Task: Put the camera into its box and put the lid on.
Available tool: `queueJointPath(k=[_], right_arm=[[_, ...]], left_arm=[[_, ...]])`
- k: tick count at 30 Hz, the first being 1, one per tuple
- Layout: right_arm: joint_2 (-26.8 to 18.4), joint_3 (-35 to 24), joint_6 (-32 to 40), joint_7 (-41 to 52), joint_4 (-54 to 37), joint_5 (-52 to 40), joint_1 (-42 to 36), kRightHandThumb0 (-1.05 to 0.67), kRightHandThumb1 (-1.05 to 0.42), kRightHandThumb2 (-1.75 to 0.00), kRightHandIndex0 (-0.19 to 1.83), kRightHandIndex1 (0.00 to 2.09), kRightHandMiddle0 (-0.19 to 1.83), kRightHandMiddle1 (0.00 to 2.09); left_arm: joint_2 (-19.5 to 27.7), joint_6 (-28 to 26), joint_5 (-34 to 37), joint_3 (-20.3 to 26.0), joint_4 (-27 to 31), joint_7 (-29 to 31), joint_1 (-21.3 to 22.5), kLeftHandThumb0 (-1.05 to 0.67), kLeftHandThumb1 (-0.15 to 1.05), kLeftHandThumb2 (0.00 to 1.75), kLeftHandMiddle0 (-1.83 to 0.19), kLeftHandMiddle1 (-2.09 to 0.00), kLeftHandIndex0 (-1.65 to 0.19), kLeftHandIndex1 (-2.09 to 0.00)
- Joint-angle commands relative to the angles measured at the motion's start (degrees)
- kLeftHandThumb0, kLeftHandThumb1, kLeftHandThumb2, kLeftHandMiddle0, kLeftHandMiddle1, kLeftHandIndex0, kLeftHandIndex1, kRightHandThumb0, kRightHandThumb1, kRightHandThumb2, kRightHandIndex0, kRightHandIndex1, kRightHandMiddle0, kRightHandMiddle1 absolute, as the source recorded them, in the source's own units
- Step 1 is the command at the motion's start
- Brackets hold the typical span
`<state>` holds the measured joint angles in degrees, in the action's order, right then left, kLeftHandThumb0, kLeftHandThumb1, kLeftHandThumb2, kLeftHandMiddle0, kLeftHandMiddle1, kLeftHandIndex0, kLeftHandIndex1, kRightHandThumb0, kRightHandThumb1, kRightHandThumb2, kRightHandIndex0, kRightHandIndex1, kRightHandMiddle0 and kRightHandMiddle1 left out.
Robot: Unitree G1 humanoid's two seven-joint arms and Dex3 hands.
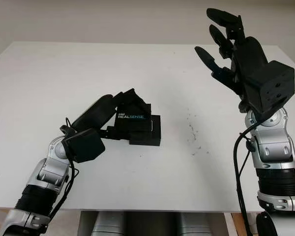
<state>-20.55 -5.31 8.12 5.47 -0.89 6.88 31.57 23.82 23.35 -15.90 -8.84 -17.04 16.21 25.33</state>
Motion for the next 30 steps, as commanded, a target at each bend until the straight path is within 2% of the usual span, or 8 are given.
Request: queueJointPath(k=[1, 5, 9, 21, 30], right_arm=[[0.27, -0.05, 0.1, -0.33, -1.17, 0.03, -0.1, -0.68, -1.05, -0.29, 0.17, 0.07, -0.12, 0.75], [0.53, -0.21, 0.32, -0.41, -1.33, -0.27, -0.22, -0.68, -1.05, -0.3, 0.17, 0.06, -0.12, 0.75], [0.48, -0.14, 0.16, -0.46, -1.3, -0.17, -0.36, -0.68, -1.05, -0.3, 0.17, 0.06, -0.12, 0.74], [0.63, -0.15, 0.41, -0.9, -1.84, -0.05, -0.78, -0.66, -1.05, -0.31, 0.17, 0.06, -0.11, 0.73], [0.63, -0.17, 0.05, -1.13, -2.07, 0.05, -0.96, -0.67, -1.05, -0.31, 0.18, 0.06, -0.09, 0.73]], left_arm=[[-0.53, 1.21, -0.73, -0.61, -1.32, -0.8, 1.53, -0.13, 0.98, 0.05, -0.34, -1.5, -0.29, -1.32], [-1.16, 2.54, -2.75, -1.01, -2.55, -2.64, 2.33, -0.12, 0.98, 0.05, -0.34, -1.48, -0.29, -1.3], [-1.58, 4.0, -4.23, -1.4, -3.57, -4.47, 3.09, -0.13, 0.99, 0.06, -0.3, -1.54, -0.26, -1.32], [-2.5, 7.43, -5.28, -1.84, -7.16, -7.1, 4.69, -0.12, 0.99, 0.05, -0.27, -1.56, -0.23, -1.37], [-3.2, 5.05, -4.79, -1.92, -6.6, -6.81, 3.95, -0.12, 1.01, 0.06, -0.27, -1.49, -0.22, -1.34]])
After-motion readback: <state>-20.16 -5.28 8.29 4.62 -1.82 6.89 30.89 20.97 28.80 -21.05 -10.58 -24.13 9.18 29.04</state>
